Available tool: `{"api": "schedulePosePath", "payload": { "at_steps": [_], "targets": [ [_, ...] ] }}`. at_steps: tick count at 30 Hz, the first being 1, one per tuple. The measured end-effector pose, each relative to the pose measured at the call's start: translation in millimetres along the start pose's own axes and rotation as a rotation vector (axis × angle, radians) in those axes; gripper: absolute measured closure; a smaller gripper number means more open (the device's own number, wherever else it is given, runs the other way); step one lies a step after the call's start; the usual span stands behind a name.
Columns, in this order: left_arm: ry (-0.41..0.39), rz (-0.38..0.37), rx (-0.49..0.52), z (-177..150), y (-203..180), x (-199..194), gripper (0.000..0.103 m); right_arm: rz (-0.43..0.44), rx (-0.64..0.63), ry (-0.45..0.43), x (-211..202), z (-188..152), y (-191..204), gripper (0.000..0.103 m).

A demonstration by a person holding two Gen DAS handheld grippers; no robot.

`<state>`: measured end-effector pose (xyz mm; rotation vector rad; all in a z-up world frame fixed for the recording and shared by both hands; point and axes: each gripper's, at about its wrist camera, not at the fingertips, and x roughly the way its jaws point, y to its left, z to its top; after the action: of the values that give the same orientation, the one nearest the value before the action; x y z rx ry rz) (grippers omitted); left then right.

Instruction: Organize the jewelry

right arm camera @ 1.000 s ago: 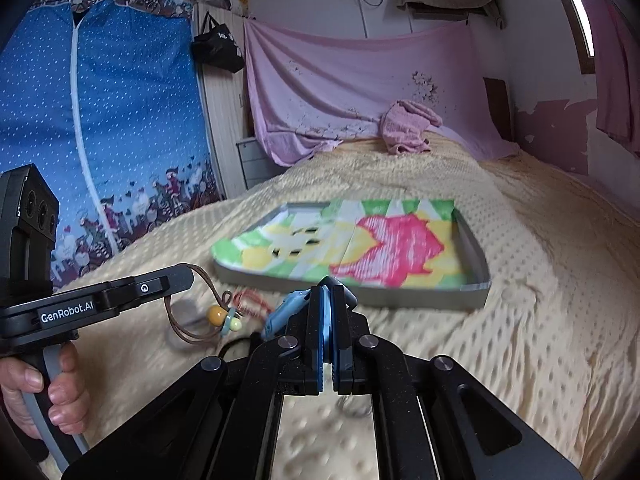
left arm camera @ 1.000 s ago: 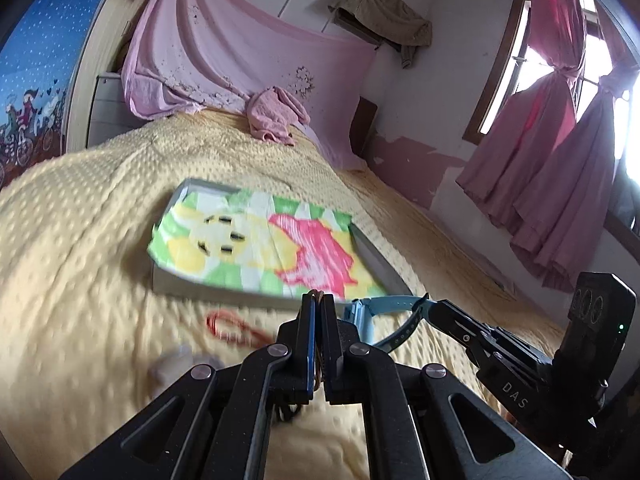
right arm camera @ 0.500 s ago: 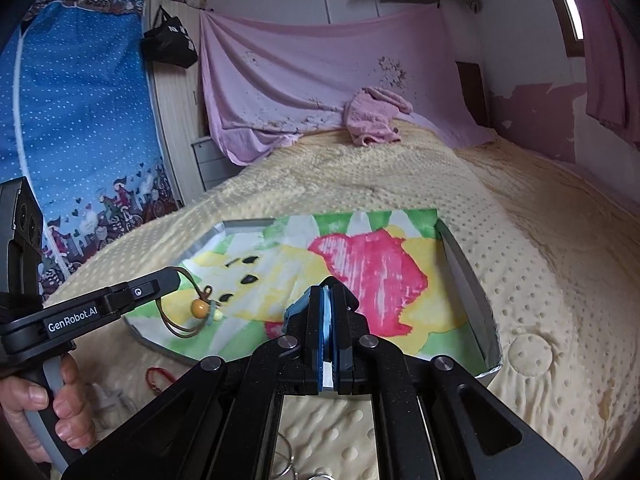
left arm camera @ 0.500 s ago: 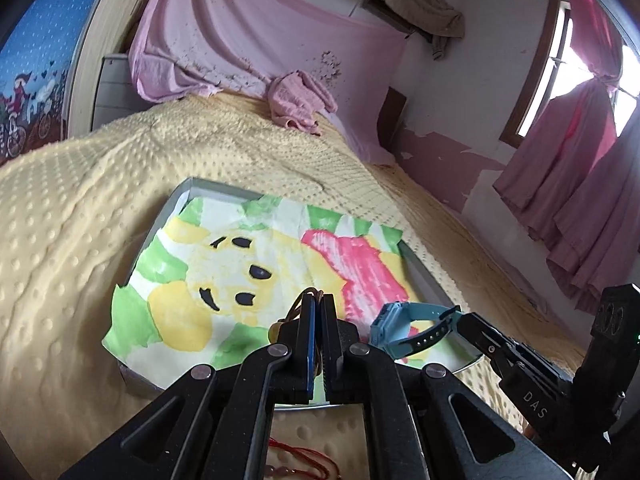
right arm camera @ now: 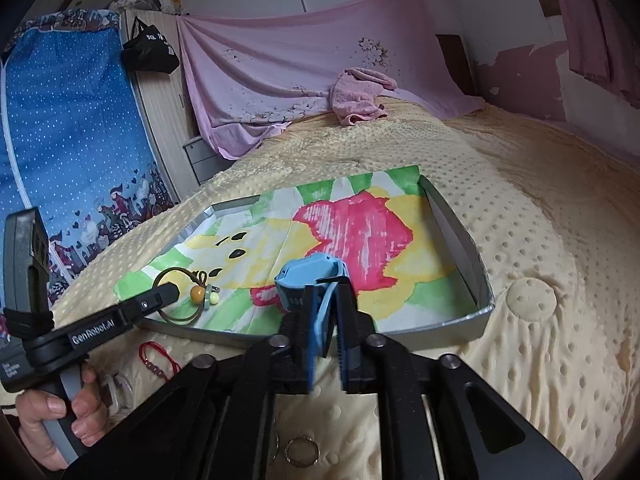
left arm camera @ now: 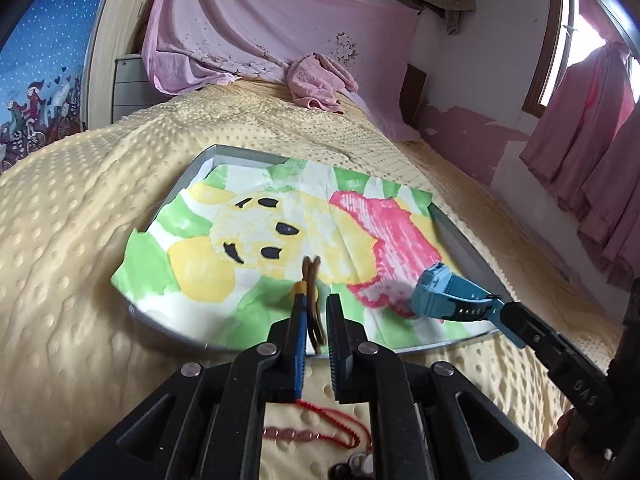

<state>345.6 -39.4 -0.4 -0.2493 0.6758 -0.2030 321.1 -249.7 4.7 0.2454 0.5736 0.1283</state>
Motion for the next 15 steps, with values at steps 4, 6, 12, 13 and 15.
{"api": "schedulePosePath", "payload": {
  "at_steps": [4, 6, 12, 13, 15],
  "targets": [
    [-0.061, 0.000, -0.001, -8, -1, -20, 0.053, -0.012, -0.008, -0.034, -15, -6, -1, 0.067],
    [-0.101, 0.002, -0.010, -11, -2, -32, 0.038, -0.016, -0.005, -0.047, -23, -7, -2, 0.067],
    [-0.168, 0.014, 0.029, -27, -7, -68, 0.020, -0.021, -0.008, -0.132, -61, -15, 0, 0.049],
    [-0.186, 0.015, 0.029, -31, -6, -76, 0.018, -0.021, -0.012, -0.145, -68, -16, 2, 0.042],
    [-0.216, 0.020, 0.034, -39, -5, -91, 0.009, -0.016, -0.023, -0.167, -81, -20, 6, 0.029]
  ]
}}
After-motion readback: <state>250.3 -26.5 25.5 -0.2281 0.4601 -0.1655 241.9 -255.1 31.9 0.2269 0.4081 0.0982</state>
